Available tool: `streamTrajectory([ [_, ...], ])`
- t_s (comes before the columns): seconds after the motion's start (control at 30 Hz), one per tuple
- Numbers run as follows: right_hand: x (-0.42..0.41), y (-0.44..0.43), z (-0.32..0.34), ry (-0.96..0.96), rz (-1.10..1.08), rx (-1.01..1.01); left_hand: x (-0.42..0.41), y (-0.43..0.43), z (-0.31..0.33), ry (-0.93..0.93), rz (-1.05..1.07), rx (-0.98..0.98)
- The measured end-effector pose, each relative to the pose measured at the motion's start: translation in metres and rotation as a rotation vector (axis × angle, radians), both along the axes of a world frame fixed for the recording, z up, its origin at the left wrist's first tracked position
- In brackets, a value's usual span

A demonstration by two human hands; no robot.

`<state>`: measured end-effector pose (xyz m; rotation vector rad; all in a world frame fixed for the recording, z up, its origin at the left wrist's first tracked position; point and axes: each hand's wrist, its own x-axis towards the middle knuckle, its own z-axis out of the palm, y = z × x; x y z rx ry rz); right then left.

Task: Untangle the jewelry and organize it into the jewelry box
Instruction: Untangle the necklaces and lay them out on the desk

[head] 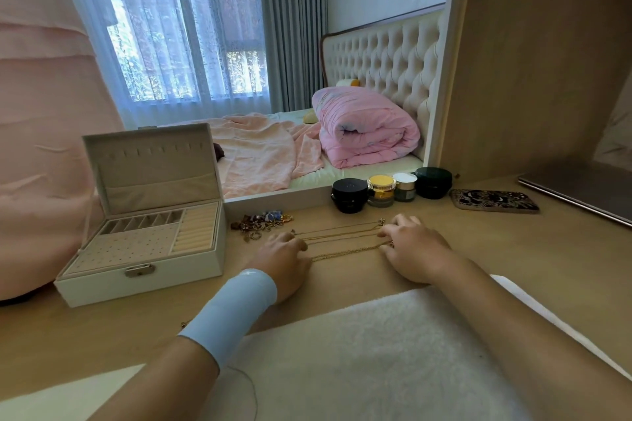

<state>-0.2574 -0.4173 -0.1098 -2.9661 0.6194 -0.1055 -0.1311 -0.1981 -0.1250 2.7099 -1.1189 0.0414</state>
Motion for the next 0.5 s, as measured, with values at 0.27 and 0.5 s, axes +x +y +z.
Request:
streamTrajectory([
  [0.27,-0.008,0.010,-0.018,0.259,-0.035,0.192,-0.016,-0.001,-0.005,0.278,-0.129,0.360],
  [0.5,-0.001,-0.004,-0.024,0.225,-0.054,0.198,-0.009,-0.021,-0.012,0.250,-0.111,0.337],
])
